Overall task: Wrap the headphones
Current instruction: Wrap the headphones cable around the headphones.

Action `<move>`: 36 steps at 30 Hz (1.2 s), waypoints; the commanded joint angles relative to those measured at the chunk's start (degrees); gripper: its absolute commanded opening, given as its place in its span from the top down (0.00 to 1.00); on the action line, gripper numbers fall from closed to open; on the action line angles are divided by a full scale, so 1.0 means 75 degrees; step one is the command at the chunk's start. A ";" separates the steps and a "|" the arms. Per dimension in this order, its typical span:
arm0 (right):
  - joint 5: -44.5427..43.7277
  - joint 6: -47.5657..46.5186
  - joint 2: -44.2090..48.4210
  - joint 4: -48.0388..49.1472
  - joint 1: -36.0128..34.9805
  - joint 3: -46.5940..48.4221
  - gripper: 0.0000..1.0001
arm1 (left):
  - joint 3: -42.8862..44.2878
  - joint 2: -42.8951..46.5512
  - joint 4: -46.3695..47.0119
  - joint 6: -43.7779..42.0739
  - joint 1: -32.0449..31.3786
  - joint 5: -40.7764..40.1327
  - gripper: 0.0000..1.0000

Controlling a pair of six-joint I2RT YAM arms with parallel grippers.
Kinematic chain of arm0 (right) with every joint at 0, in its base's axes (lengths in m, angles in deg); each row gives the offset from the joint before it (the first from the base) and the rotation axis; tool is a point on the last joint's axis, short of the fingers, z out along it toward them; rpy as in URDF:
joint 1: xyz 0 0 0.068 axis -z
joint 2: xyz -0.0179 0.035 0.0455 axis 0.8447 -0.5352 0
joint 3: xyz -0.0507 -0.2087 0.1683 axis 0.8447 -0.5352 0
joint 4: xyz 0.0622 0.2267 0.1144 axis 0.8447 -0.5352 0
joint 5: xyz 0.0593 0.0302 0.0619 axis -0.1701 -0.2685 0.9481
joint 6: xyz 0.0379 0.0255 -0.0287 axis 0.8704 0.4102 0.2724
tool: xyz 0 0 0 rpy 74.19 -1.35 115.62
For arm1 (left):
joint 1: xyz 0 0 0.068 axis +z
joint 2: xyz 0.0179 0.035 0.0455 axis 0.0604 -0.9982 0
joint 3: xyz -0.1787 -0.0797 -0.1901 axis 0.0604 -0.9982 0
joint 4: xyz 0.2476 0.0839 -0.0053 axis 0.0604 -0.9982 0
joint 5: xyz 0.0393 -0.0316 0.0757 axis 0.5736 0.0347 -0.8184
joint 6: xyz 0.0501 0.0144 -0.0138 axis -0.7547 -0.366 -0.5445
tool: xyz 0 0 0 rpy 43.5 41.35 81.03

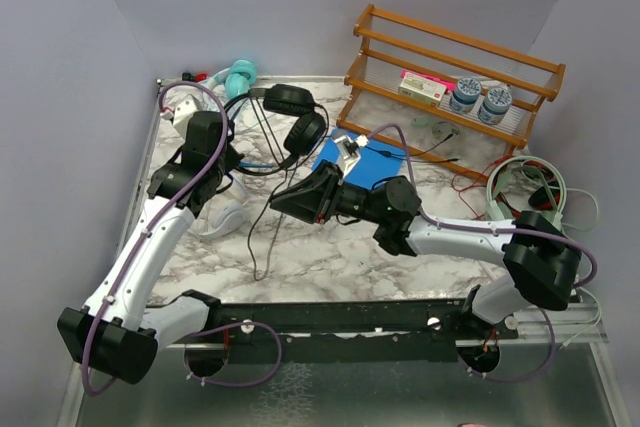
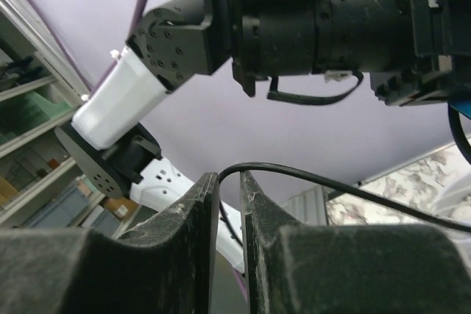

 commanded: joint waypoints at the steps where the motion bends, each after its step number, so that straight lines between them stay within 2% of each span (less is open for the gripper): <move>1: -0.0001 0.0424 -0.0110 0.0667 -0.0079 0.0441 0.75 | -0.0066 0.0173 0.0634 -0.0041 -0.0116 -0.0903 1.00; 5: -0.0629 0.0069 0.0092 -0.0125 0.0025 0.0746 0.78 | -0.0114 0.0182 0.0624 -0.0289 -0.0275 -0.1339 1.00; 8: -0.0879 -0.0823 0.0323 -0.1681 0.0111 0.1261 0.81 | -0.0119 0.0191 0.0591 -0.0408 -0.0343 -0.1479 1.00; 10: -0.0889 -0.1491 0.0480 -0.2714 0.0110 0.1430 0.77 | -0.0116 0.0220 0.0572 -0.0435 -0.0349 -0.1539 1.00; 13: -0.1027 -0.2299 0.0913 -0.3146 0.0110 0.0984 0.70 | -0.0100 0.0234 0.0570 -0.0431 -0.0354 -0.1625 1.00; 17: -0.1385 -0.3022 0.1545 -0.2694 0.0110 -0.0359 0.58 | 0.0126 0.0147 0.0535 -0.0480 -0.0355 -0.1265 1.00; 20: -0.1617 -0.3745 0.1888 -0.2911 0.0110 -0.1028 0.50 | 0.0621 -0.0071 0.0191 -0.0489 -0.0352 -0.0850 1.00; 24: -0.2099 -0.4612 0.2140 -0.2830 0.0108 -0.1993 0.29 | 0.1376 -0.0395 -0.0405 -0.0523 -0.0358 -0.0382 1.00; 29: -0.2984 -0.5043 0.1980 -0.1784 0.0098 -0.2994 0.04 | 0.1824 -0.0446 -0.0642 -0.0481 -0.0357 0.0258 1.00; 32: -0.3345 -0.5084 0.1418 -0.0554 0.0099 -0.3439 0.00 | 0.2080 -0.0456 -0.0763 -0.0477 -0.0358 0.0567 1.00; 36: -0.3658 -0.4974 0.0230 0.0025 0.0109 -0.3071 0.00 | 0.2549 -0.0529 -0.1035 -0.0478 -0.0357 0.1053 1.00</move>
